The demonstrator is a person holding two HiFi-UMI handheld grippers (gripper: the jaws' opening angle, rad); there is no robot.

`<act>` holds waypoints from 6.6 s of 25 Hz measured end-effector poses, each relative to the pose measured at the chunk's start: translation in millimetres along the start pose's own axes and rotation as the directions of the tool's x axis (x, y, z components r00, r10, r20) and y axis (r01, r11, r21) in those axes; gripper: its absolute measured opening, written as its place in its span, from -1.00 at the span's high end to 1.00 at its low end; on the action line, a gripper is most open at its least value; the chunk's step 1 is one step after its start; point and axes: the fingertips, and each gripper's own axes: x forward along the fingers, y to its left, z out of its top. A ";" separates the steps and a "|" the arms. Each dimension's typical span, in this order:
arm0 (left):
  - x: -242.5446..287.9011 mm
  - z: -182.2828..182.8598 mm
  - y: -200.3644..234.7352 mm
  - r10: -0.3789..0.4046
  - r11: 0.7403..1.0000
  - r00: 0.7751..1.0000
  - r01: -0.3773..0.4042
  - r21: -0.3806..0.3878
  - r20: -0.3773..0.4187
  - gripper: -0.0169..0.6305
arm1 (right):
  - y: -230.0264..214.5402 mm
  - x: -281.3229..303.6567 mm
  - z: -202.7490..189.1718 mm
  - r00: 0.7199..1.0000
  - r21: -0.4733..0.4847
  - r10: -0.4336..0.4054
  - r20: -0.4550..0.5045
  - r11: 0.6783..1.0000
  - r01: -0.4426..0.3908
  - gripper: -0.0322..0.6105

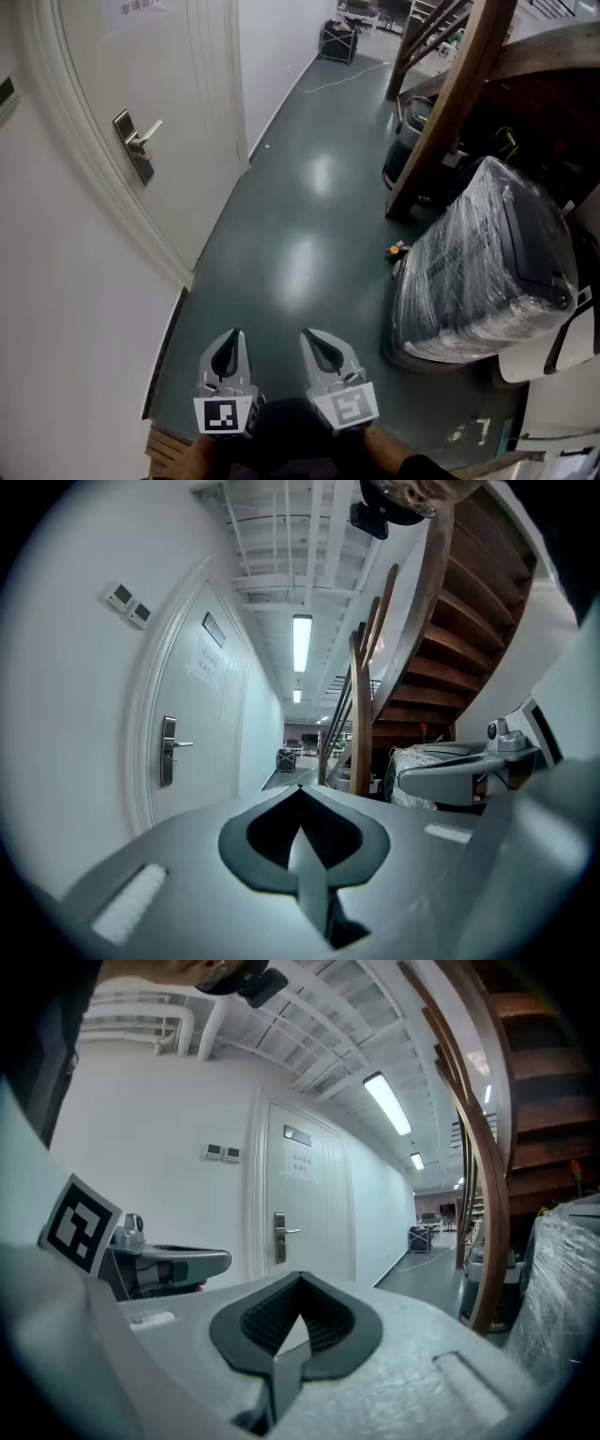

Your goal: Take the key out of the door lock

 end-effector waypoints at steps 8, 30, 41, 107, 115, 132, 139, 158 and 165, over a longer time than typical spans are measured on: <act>1.1 2.8 14.4 0.010 1.000 1.000 -0.010 -0.010 0.006 0.90 | 7.0 13.8 5.1 1.000 0.006 0.008 0.000 1.000 -0.008 0.94; 7.6 9.3 90.5 0.008 1.000 1.000 -0.007 -0.016 0.030 0.90 | 33.8 82.3 14.8 0.995 0.056 -0.083 -0.052 0.995 0.086 0.93; -0.8 5.1 122.5 0.006 0.999 0.999 -0.004 -0.051 0.042 0.89 | 58.1 108.2 3.6 0.997 0.016 -0.061 -0.051 0.998 0.062 0.93; 363.4 66.4 422.1 0.478 0.878 0.875 -0.476 -0.045 0.078 0.89 | -6.6 637.5 53.1 0.819 0.113 0.561 -0.124 0.828 -0.550 0.93; 353.0 60.7 461.1 0.594 0.804 0.801 -0.591 -0.061 0.075 0.90 | 38.2 680.2 42.0 0.700 0.164 0.692 -0.177 0.722 -0.672 0.93; 351.6 40.8 502.3 0.846 0.530 0.533 -0.845 -0.072 -0.027 0.90 | 91.9 743.5 -6.9 0.271 0.576 0.935 -0.230 0.355 -0.736 0.76; 346.8 27.3 515.0 0.887 0.447 0.454 -0.890 -0.094 -0.078 0.89 | 109.4 756.1 -19.3 0.151 0.765 0.974 -0.171 0.228 -0.603 0.63; 334.8 16.1 523.4 0.902 0.409 0.417 -0.908 -0.089 -0.111 0.90 | 139.8 763.4 -14.9 0.033 0.921 0.999 0.013 0.000 -0.389 0.80; 343.4 16.4 528.8 0.878 0.457 0.465 -0.885 -0.085 -0.112 0.89 | 137.6 763.6 -16.2 0.053 0.944 0.998 0.040 -0.020 -0.330 0.84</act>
